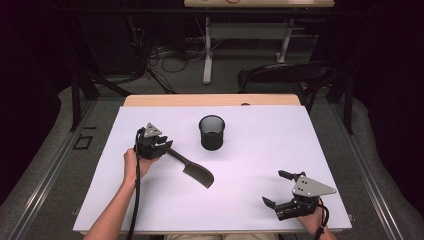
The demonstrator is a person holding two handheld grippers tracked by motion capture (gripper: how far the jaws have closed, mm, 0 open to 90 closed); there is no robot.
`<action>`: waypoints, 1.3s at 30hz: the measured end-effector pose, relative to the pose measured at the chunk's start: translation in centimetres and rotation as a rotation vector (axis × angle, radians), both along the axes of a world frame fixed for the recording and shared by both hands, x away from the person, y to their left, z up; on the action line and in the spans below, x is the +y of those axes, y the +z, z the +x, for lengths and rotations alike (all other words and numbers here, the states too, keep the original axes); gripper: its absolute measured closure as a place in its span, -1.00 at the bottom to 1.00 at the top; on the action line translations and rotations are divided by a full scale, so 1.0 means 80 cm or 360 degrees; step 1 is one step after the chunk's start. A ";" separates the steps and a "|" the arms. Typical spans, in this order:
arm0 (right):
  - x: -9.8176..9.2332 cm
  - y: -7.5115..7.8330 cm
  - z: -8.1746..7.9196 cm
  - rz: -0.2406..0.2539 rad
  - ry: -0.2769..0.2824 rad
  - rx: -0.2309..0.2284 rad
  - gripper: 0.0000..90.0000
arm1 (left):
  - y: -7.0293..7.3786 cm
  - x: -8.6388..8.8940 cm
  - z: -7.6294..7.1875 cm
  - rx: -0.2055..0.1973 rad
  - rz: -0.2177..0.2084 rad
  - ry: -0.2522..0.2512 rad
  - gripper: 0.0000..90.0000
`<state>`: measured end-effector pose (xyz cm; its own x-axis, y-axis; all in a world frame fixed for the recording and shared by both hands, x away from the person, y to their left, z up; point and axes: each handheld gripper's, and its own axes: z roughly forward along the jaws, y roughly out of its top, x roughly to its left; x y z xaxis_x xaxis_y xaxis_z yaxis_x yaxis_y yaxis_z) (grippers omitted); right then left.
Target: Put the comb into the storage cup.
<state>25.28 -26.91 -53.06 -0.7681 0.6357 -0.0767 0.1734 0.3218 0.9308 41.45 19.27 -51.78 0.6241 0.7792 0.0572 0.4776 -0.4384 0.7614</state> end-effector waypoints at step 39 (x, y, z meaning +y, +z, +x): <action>0.000 -0.001 0.000 -0.0003 0.0008 0.0014 -0.97 | -0.026 -0.024 0.032 0.0079 0.0284 -0.0018 1.00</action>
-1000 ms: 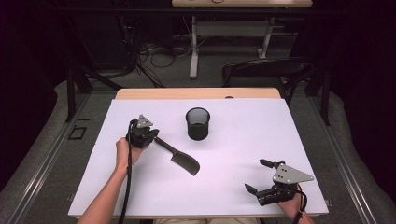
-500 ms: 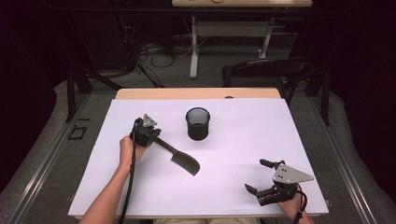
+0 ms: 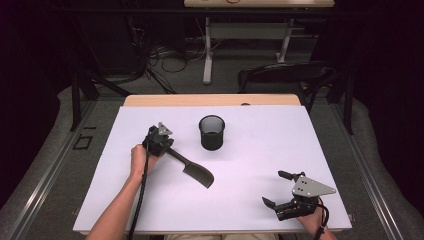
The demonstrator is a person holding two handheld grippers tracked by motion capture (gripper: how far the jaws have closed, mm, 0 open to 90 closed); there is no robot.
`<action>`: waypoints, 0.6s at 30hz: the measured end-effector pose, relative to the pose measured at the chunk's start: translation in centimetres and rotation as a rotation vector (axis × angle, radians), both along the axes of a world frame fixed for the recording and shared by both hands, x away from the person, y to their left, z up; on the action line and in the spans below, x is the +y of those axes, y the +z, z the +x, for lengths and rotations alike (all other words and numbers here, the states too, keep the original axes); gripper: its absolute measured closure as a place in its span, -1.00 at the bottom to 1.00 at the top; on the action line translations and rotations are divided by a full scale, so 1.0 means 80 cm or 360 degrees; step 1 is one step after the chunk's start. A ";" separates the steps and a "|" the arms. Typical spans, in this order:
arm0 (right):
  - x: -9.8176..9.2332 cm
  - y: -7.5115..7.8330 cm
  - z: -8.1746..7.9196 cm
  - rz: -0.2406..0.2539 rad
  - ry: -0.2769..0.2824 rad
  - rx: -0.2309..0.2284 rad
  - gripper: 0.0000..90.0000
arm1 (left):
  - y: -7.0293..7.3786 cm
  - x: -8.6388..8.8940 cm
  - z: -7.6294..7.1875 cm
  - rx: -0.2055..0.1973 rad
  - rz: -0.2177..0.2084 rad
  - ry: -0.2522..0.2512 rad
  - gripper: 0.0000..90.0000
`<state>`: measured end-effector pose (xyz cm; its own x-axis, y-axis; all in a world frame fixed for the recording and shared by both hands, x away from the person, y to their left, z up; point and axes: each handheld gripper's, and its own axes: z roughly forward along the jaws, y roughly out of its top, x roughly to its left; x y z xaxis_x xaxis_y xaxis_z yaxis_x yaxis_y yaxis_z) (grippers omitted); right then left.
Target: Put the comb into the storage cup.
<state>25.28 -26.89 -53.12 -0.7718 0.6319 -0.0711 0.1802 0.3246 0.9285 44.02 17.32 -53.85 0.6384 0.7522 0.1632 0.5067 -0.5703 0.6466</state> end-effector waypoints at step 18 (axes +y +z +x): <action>-0.001 0.000 0.001 -0.0006 0.0001 0.0002 -0.97 | -0.007 -0.001 0.002 0.0045 0.0070 -0.0025 1.00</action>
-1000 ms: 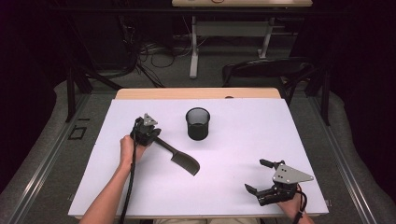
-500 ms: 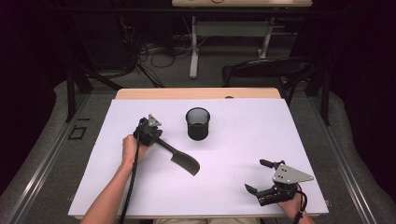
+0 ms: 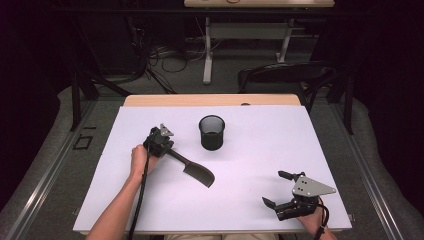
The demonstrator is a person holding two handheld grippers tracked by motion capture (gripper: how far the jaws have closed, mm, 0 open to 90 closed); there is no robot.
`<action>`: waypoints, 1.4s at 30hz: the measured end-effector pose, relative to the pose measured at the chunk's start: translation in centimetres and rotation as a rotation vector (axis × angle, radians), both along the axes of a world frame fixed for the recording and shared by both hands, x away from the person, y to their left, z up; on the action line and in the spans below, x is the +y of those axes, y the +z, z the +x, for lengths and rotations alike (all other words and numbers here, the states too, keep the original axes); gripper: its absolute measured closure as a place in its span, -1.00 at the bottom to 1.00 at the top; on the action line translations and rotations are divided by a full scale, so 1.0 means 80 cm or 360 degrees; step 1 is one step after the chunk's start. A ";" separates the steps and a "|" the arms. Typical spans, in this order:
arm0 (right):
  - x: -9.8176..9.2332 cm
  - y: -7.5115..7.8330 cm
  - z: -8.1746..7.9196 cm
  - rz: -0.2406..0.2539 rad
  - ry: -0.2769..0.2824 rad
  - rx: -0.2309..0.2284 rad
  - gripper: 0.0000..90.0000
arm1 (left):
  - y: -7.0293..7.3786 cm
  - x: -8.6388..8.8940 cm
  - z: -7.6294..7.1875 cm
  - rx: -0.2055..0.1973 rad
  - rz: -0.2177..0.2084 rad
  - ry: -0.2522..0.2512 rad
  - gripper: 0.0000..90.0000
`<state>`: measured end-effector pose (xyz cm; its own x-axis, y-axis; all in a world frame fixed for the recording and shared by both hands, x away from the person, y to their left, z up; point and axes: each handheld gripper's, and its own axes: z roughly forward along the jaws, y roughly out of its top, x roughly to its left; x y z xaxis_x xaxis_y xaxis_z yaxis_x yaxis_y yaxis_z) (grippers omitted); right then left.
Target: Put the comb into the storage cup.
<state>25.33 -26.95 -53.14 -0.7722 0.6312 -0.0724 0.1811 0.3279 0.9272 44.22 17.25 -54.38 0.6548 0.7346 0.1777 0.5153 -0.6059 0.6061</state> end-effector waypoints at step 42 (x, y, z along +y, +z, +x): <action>0.001 -0.001 0.001 0.0001 0.0003 0.0009 -0.97 | -0.007 0.014 -0.025 0.0096 -0.0021 -0.0034 1.00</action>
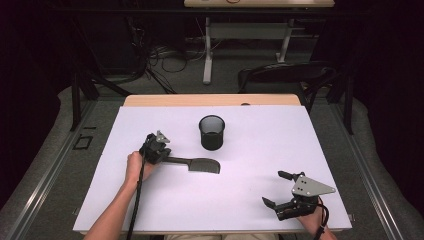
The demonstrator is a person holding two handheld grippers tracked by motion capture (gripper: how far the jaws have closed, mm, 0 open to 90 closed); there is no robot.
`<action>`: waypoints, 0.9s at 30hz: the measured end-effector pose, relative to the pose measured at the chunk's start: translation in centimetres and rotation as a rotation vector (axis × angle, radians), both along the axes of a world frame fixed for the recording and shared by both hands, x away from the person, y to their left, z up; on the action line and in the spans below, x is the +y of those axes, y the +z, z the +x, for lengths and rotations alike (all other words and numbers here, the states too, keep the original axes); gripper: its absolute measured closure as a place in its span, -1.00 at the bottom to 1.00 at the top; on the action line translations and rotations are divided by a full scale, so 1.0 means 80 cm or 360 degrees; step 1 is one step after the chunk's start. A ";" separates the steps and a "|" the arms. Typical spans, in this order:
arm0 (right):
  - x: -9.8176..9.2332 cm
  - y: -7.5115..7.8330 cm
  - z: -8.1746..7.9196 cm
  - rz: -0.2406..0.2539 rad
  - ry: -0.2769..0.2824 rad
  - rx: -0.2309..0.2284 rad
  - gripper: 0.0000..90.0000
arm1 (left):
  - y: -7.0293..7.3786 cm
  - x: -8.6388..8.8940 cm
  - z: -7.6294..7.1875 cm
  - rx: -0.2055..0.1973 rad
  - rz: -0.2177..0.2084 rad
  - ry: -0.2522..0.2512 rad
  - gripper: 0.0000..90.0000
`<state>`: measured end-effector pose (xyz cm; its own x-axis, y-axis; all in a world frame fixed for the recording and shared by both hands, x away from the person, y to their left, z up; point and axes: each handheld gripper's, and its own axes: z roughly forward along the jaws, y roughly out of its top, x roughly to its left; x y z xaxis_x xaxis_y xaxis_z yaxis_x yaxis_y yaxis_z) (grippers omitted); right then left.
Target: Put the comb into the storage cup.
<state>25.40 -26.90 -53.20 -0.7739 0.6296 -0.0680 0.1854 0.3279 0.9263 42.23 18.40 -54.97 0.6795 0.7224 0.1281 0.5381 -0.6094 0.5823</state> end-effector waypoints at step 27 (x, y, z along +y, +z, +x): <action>0.000 0.000 0.000 -0.0007 0.0003 0.0003 -0.97 | 0.000 0.004 -0.016 0.0026 -0.0027 -0.0017 1.00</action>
